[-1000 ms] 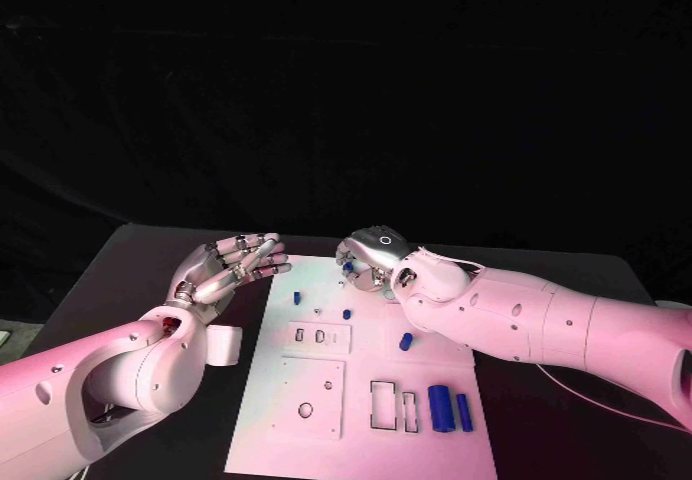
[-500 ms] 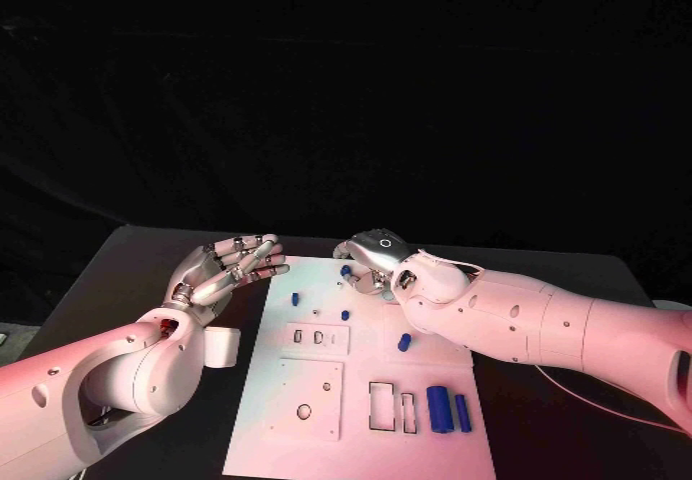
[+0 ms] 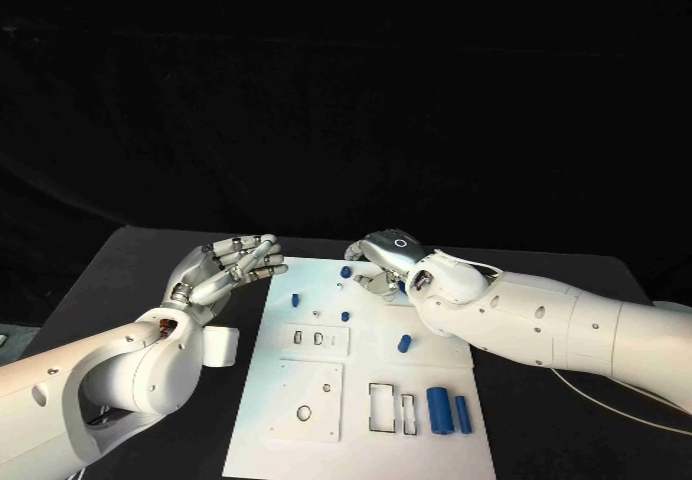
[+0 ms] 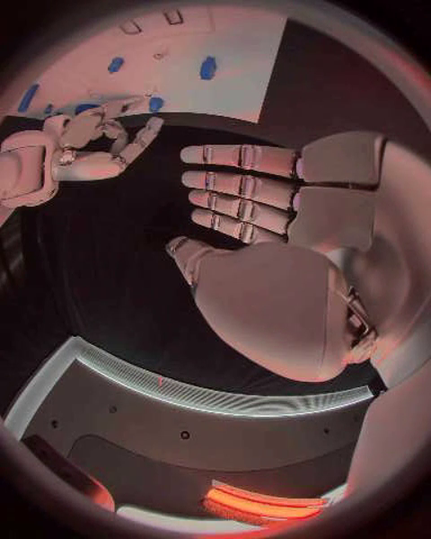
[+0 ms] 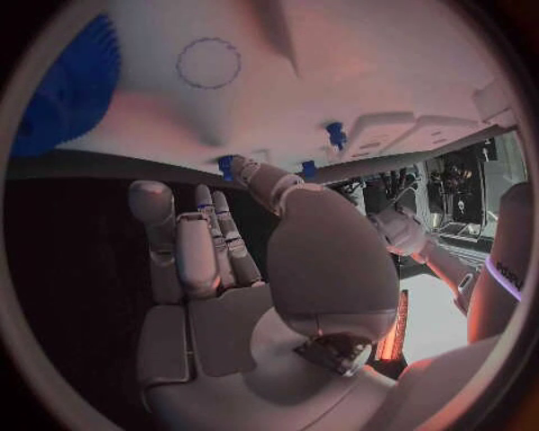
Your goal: Assemble the parts on the task board
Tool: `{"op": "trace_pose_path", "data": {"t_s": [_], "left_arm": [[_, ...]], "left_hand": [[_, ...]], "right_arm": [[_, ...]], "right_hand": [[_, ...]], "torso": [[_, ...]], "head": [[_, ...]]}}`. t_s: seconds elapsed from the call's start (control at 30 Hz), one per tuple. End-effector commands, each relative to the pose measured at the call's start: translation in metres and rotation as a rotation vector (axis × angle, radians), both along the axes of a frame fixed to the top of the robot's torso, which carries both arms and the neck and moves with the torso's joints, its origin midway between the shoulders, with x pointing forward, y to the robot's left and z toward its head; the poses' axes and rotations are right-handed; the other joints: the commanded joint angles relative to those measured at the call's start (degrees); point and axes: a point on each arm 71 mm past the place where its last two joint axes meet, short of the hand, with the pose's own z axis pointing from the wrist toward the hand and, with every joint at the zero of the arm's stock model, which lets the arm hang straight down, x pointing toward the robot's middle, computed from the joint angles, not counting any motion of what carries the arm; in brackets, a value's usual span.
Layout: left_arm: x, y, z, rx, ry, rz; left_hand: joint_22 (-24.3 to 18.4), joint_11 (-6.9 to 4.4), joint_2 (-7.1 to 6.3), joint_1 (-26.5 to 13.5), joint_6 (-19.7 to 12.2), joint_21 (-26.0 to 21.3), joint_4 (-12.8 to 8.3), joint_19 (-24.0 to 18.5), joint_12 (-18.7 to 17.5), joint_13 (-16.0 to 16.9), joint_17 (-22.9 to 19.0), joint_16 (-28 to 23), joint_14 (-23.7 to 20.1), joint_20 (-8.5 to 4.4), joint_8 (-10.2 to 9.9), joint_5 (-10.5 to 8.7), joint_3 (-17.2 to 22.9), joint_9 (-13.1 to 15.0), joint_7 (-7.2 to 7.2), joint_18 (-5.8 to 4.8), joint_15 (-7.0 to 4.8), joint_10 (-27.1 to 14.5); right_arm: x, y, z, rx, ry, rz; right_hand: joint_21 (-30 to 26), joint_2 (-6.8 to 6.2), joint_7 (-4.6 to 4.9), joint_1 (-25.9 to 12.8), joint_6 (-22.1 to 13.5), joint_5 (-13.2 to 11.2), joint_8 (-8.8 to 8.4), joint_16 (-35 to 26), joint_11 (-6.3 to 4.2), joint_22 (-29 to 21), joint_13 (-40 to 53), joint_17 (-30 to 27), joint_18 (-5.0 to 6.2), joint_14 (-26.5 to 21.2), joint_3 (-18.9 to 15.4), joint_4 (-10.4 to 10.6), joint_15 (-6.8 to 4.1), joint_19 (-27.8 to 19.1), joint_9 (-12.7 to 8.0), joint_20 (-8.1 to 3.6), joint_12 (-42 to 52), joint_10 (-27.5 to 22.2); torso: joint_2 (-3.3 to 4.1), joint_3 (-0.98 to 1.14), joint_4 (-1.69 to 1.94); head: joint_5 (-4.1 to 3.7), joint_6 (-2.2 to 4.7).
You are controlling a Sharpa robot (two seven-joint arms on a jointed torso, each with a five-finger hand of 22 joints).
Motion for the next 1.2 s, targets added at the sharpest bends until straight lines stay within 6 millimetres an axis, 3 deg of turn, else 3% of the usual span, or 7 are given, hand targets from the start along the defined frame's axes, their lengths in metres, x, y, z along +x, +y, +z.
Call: {"op": "trace_pose_path", "data": {"t_s": [0.03, 0.27, 0.5, 0.7, 0.73, 0.8, 1.2], "left_arm": [[0.000, 0.000, 0.001, -0.007, -0.006, -0.009], [0.001, 0.006, 0.001, -0.004, -0.002, 0.004], [0.002, 0.008, 0.000, -0.003, 0.000, 0.009], [0.002, 0.007, 0.000, -0.005, 0.001, 0.006], [0.003, 0.007, 0.000, -0.005, 0.002, 0.005], [0.003, 0.006, 0.000, -0.006, 0.002, 0.003], [0.003, 0.004, 0.000, -0.009, 0.002, -0.002]], "left_hand": [[-0.05, 0.29, -0.44, -0.15, -0.07, 0.23, -0.03, 0.40, -0.13, -0.08, 0.07, -0.37, -0.45, 0.19, -0.30, -0.25, 0.37, -0.10, 1.75, 0.79, 0.00, 0.07], [-0.06, 0.30, -0.44, -0.14, -0.07, 0.22, -0.04, 0.40, -0.16, -0.07, 0.07, -0.40, -0.48, 0.19, -0.31, -0.24, 0.40, -0.10, 1.75, 0.79, 0.01, 0.06], [-0.06, 0.30, -0.44, -0.14, -0.07, 0.22, -0.04, 0.40, -0.16, -0.07, 0.07, -0.40, -0.48, 0.19, -0.31, -0.24, 0.40, -0.10, 1.75, 0.79, 0.01, 0.06], [-0.08, 0.30, -0.45, -0.14, -0.07, 0.21, -0.05, 0.41, -0.19, -0.07, 0.07, -0.43, -0.50, 0.19, -0.32, -0.24, 0.42, -0.11, 1.74, 0.79, 0.02, 0.08], [-0.08, 0.30, -0.45, -0.14, -0.07, 0.21, -0.05, 0.41, -0.19, -0.07, 0.07, -0.43, -0.50, 0.19, -0.32, -0.24, 0.42, -0.11, 1.74, 0.79, 0.02, 0.08], [-0.08, 0.30, -0.45, -0.14, -0.07, 0.21, -0.05, 0.41, -0.19, -0.07, 0.07, -0.43, -0.50, 0.19, -0.32, -0.24, 0.42, -0.11, 1.74, 0.79, 0.02, 0.08], [-0.08, 0.30, -0.45, -0.14, -0.07, 0.21, -0.05, 0.41, -0.19, -0.07, 0.07, -0.43, -0.50, 0.19, -0.32, -0.24, 0.42, -0.11, 1.74, 0.79, 0.02, 0.08]], "right_arm": [[-0.004, -0.017, 0.015, 0.070, 0.000, -0.020], [-0.013, -0.062, 0.036, 0.166, 0.076, -0.114], [-0.017, -0.099, 0.040, 0.203, 0.245, -0.225], [-0.018, -0.105, 0.036, 0.121, 0.283, -0.250], [-0.017, -0.106, 0.035, 0.109, 0.289, -0.253], [-0.016, -0.106, 0.033, 0.098, 0.297, -0.257], [-0.009, -0.102, 0.013, 0.132, 0.354, -0.271]], "right_hand": [[1.00, 0.19, -0.25, -0.70, 1.36, 0.62, 0.44, 0.99, -0.43, 1.43, 0.10, 1.22, -0.22, 0.84, -0.23, 0.70, -0.14, 1.35, 0.15, -0.17, 1.47, 2.90], [2.31, -1.25, -0.78, -2.80, 2.20, 2.91, 0.60, 2.37, -1.29, 3.65, 0.35, 3.02, -0.67, 1.38, -0.70, 2.45, -0.81, 2.87, 0.19, -0.75, 3.33, 7.60], [12.61, -3.29, -3.36, -2.80, -1.25, 4.66, 0.55, 6.20, -4.93, 17.72, 10.74, 9.45, -3.44, 2.98, -7.83, 3.31, -3.74, 11.16, 0.50, -3.42, 18.04, 21.40], [15.73, -1.25, -3.37, -1.81, -3.20, 5.24, 3.93, 10.05, -4.51, 22.25, 47.09, 16.60, -4.27, 4.27, -14.19, 6.30, -3.55, 13.10, 2.38, -3.50, 52.39, 19.97], [16.99, -0.17, -2.94, -0.37, -4.46, 5.48, 6.52, 11.60, -4.08, 24.28, 62.52, 19.88, -4.60, 4.78, -17.14, 8.63, -2.94, 13.91, 3.48, -2.95, 66.15, 20.91], [17.88, -0.02, -2.69, 0.24, -4.99, 5.67, 7.81, 12.34, -3.86, 25.65, 70.09, 21.65, -4.87, 5.11, -18.13, 9.81, -2.78, 14.62, 3.88, -2.61, 72.39, 24.37], [18.74, 0.40, -2.22, 1.63, -6.55, 5.94, 9.74, 13.07, -3.34, 27.13, 76.55, 23.37, -5.11, 5.44, -19.25, 11.61, -2.23, 15.25, 4.26, -2.16, 77.56, 27.24]], "torso": [[-0.13, -0.01, -0.23], [-0.43, 0.30, -1.35], [-0.63, 0.72, -1.89], [-0.61, 1.04, -2.14], [-0.62, 1.11, -2.11], [-0.64, 1.20, -2.11], [-0.64, 0.87, -1.75]], "head": [[-0.69, 0.50], [-0.46, 0.97], [-0.44, 1.00], [-0.53, 0.83], [-0.55, 0.86], [-0.54, 0.91], [-0.72, 0.52]]}}
